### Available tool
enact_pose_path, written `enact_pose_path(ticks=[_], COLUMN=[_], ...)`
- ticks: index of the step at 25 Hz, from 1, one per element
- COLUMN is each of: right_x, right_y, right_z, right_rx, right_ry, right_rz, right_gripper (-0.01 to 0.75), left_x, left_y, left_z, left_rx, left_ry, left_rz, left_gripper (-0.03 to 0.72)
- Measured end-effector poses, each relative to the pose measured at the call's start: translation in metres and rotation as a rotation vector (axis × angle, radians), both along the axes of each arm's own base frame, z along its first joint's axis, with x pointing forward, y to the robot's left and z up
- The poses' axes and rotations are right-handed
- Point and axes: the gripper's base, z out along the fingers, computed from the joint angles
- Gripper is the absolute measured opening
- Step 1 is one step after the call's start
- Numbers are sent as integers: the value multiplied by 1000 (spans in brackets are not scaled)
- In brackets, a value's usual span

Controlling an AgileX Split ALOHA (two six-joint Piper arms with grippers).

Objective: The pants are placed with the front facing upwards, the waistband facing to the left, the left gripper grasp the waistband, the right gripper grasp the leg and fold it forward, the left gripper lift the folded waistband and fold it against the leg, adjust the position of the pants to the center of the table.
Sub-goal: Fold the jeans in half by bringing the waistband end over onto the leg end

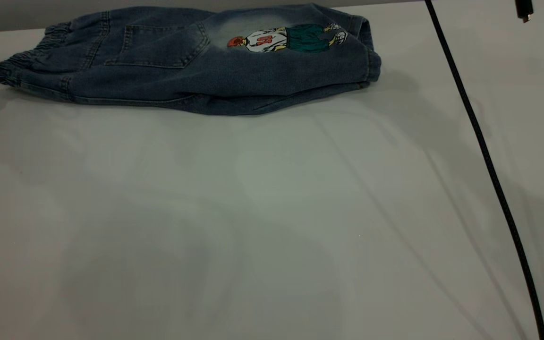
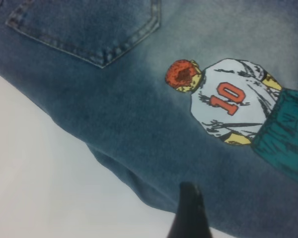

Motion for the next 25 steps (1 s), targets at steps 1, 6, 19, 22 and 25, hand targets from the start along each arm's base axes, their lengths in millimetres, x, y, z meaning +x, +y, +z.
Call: enact_pose_path(ticks=[1, 6, 19, 22, 25], right_x=[0, 0, 0, 0, -1], right_y=[0, 0, 0, 0, 0], right_z=[0, 0, 0, 0, 0], right_rx=[0, 0, 0, 0, -2], right_ry=[3, 2, 2, 2, 6], right_rz=[1, 0, 3, 3, 4], right_gripper=[459, 459, 459, 459, 459], left_x=[0, 3, 8, 9, 10], left_y=[0, 0, -2, -2, -2], left_z=[-1, -1, 5, 6, 6], left_rx=[-3, -14, -93, -112, -117], left_ry=[-2, -31, -77, -85, -88], left_rz=[7, 28, 95, 114, 120], left_gripper=[364, 364, 364, 368, 392])
